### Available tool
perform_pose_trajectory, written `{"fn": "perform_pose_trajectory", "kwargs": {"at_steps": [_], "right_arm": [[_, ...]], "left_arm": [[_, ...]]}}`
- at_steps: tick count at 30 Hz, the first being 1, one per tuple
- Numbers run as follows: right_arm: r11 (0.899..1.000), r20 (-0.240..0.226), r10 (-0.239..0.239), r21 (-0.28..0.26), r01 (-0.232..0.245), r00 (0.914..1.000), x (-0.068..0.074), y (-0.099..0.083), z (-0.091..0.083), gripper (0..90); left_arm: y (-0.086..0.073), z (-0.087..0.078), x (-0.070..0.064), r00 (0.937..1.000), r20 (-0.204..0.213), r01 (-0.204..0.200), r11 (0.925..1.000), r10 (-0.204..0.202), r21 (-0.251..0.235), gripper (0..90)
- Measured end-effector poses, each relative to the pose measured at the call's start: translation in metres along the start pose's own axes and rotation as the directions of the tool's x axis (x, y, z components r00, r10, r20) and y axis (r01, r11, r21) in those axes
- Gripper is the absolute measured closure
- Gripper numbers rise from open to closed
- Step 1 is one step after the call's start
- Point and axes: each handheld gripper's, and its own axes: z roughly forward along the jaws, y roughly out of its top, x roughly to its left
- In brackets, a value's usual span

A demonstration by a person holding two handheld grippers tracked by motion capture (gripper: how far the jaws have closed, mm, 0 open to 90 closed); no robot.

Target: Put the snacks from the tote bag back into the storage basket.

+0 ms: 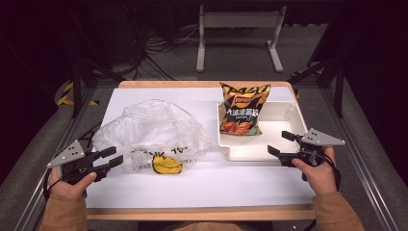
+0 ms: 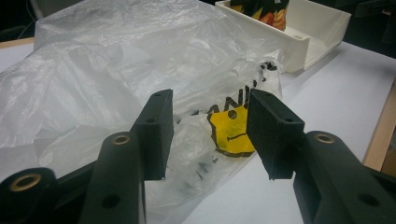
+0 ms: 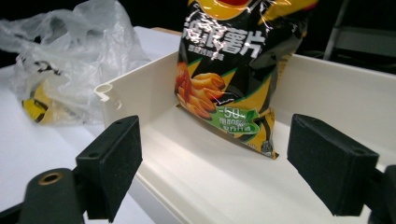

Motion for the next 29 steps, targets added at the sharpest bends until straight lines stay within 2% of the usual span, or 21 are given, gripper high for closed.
{"fn": "perform_pose_trajectory", "kwargs": {"at_steps": [1,3,5,6,7,15,18,23,29], "right_arm": [[1.000,0.013,0.027,-0.004,-0.026,0.9996,0.000,-0.004,0.001,17.7],[1.000,0.022,0.030,0.000,-0.030,0.9993,0.000,-0.007,0.003,17.5],[0.999,0.026,-0.005,0.034,0.004,0.9996,-0.001,-0.013,0.007,16.4],[0.999,0.026,-0.005,0.034,0.004,0.9996,-0.001,-0.013,0.007,16.4],[0.998,0.019,-0.026,0.054,0.025,0.9995,-0.001,-0.016,0.010,15.7],[0.995,0.056,-0.025,0.101,0.019,0.9981,-0.001,-0.031,0.017,14.9],[0.996,0.045,-0.014,0.091,0.010,0.9989,0.001,-0.030,0.017,14.9],[0.998,0.024,-0.035,0.054,0.034,0.9991,0.005,-0.025,0.012,14.9],[0.998,0.020,-0.039,0.058,0.038,0.9990,0.007,-0.023,0.011,14.5]], "left_arm": [[0.000,0.001,-0.001,1.0000,0.000,-0.001,1.0000,0.001,0.004,51.7],[0.000,0.001,-0.001,1.0000,0.002,-0.006,1.0000,0.006,0.007,51.5],[-0.001,0.001,-0.001,0.9999,0.004,-0.009,0.9999,0.009,0.009,51.5],[-0.001,0.001,-0.001,0.9999,0.004,-0.009,0.9999,0.009,0.009,51.4],[-0.002,0.001,-0.001,1.0000,0.005,0.003,1.0000,-0.003,0.005,51.4],[-0.007,0.002,0.000,1.0000,0.004,0.008,1.0000,-0.008,0.002,51.3],[-0.009,0.003,0.002,1.0000,0.000,0.007,0.9999,-0.007,0.011,51.2],[-0.012,0.004,0.002,0.9998,-0.004,0.017,0.9998,-0.017,0.010,50.8],[-0.014,0.006,0.004,0.9993,-0.031,0.018,0.9998,-0.018,0.006,42.6]]}}
